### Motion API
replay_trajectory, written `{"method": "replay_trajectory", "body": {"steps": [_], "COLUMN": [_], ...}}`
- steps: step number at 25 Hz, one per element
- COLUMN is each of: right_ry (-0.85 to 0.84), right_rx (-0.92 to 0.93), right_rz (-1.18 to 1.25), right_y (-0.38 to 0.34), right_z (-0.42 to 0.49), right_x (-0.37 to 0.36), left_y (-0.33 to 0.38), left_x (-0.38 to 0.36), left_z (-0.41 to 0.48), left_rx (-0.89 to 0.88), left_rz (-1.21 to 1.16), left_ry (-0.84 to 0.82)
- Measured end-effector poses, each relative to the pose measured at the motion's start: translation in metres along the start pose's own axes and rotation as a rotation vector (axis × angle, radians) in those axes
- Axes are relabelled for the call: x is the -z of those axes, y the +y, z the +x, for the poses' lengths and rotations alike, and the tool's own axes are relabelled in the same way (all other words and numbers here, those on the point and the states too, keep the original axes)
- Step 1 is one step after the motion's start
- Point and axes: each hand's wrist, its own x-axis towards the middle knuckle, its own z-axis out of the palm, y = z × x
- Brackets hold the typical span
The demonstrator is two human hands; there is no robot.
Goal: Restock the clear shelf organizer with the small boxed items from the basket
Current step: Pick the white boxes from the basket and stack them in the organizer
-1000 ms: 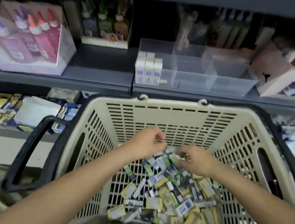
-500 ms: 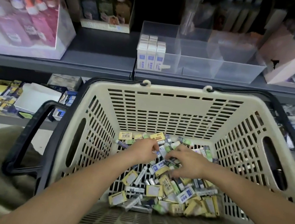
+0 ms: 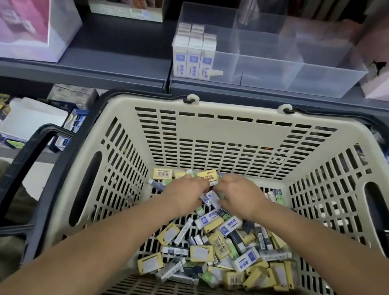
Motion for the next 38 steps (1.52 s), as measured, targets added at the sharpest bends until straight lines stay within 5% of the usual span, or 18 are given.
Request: {"method": "replay_trajectory", "body": {"steps": [5, 14, 18, 22, 31, 33, 38], "right_ry": [-0.114, -0.053, 0.008, 0.032, 0.182, 0.177, -0.096], "right_rx": [0.023, -0.135, -0.182, -0.160, -0.290, -0.287, -0.001], "right_rz": [-0.154, 0.191, 0.629, 0.903, 1.304, 1.100, 0.114], "right_y": [0.008, 0.000, 0.002, -0.008, -0.018, -0.018, -0.032], "right_z": [0.006, 0.002, -0.008, -0.013, -0.013, -0.015, -0.012], "right_x": [-0.003, -0.004, 0.028, 0.041, 0.051, 0.045, -0.008], "left_y": [-0.004, -0.006, -0.007, 0.001, 0.001, -0.002, -0.007], "left_x": [-0.006, 0.004, 0.033, 0.054, 0.058, 0.057, 0.054], "left_z": [-0.001, -0.002, 0.001, -0.006, -0.015, -0.014, -0.015], "left_rx": [-0.043, 0.019, 0.192, 0.366, 0.274, 0.353, 0.463], "left_rz": [0.116, 0.010, -0.382, -1.283, -1.490, -1.485, -1.435], "left_ry": [-0.015, -0.004, -0.035, -0.179, -0.282, -0.164, -0.059]}}
